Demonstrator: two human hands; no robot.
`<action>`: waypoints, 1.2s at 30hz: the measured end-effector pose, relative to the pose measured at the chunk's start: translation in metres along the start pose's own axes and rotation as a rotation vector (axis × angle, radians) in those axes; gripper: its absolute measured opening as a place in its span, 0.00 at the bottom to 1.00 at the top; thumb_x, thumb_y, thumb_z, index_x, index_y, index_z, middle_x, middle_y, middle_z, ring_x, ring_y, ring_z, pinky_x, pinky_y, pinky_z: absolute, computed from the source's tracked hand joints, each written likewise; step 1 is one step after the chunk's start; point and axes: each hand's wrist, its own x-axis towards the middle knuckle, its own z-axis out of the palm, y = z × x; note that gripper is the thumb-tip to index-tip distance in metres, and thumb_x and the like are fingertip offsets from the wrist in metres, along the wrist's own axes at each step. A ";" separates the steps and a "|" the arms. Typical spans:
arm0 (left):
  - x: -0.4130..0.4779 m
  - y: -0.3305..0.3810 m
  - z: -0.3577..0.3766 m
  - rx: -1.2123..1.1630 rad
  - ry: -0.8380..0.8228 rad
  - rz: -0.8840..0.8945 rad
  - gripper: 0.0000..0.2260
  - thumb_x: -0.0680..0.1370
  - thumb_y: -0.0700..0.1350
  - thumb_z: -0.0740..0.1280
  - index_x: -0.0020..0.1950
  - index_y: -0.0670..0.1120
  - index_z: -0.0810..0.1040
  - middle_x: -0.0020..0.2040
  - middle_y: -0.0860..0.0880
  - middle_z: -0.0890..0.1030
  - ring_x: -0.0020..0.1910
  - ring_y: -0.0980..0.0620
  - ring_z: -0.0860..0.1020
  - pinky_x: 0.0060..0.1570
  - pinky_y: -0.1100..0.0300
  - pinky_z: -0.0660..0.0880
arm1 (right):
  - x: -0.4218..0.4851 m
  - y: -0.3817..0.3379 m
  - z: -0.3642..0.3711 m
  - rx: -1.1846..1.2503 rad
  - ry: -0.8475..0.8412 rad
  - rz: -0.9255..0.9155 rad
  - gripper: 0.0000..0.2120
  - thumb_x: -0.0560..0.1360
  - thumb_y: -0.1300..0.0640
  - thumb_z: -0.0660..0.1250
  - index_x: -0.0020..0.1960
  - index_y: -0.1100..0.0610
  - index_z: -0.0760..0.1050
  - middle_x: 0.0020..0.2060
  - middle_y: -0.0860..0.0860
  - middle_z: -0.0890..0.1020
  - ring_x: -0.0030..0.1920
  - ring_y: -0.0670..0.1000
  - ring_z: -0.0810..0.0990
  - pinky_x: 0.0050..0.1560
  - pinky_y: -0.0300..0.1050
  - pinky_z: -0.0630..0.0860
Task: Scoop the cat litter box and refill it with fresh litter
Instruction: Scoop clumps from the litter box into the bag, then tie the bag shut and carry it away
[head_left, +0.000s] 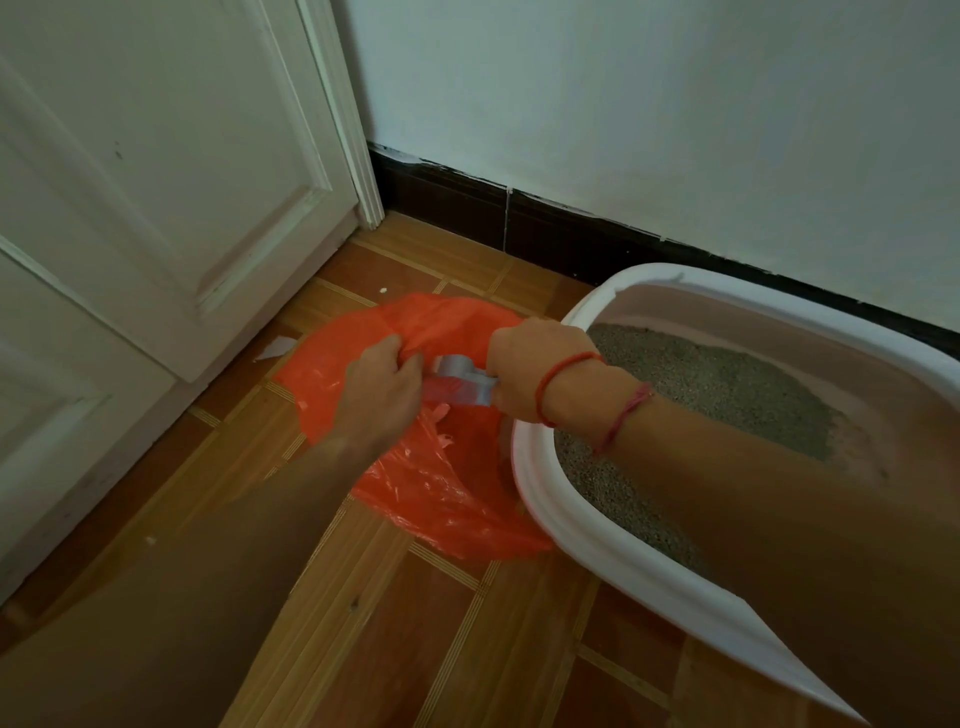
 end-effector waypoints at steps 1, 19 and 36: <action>0.001 -0.001 -0.001 0.003 -0.005 -0.004 0.13 0.83 0.42 0.57 0.39 0.44 0.71 0.33 0.49 0.71 0.28 0.55 0.66 0.23 0.69 0.65 | -0.002 0.003 -0.003 0.013 -0.008 0.000 0.09 0.75 0.48 0.65 0.42 0.52 0.70 0.32 0.49 0.70 0.36 0.53 0.74 0.38 0.47 0.71; 0.003 -0.003 -0.004 0.056 -0.028 -0.038 0.12 0.82 0.43 0.58 0.43 0.38 0.74 0.34 0.46 0.73 0.30 0.50 0.70 0.29 0.57 0.66 | -0.058 0.103 -0.011 0.292 -0.039 0.271 0.10 0.80 0.56 0.57 0.51 0.57 0.77 0.37 0.51 0.79 0.38 0.51 0.79 0.40 0.45 0.78; -0.026 -0.034 -0.095 0.148 0.186 -0.104 0.09 0.81 0.44 0.59 0.47 0.43 0.78 0.40 0.45 0.80 0.36 0.46 0.78 0.32 0.56 0.73 | -0.008 0.024 -0.018 0.743 0.153 0.319 0.17 0.78 0.54 0.60 0.45 0.66 0.80 0.38 0.60 0.80 0.35 0.54 0.76 0.39 0.49 0.76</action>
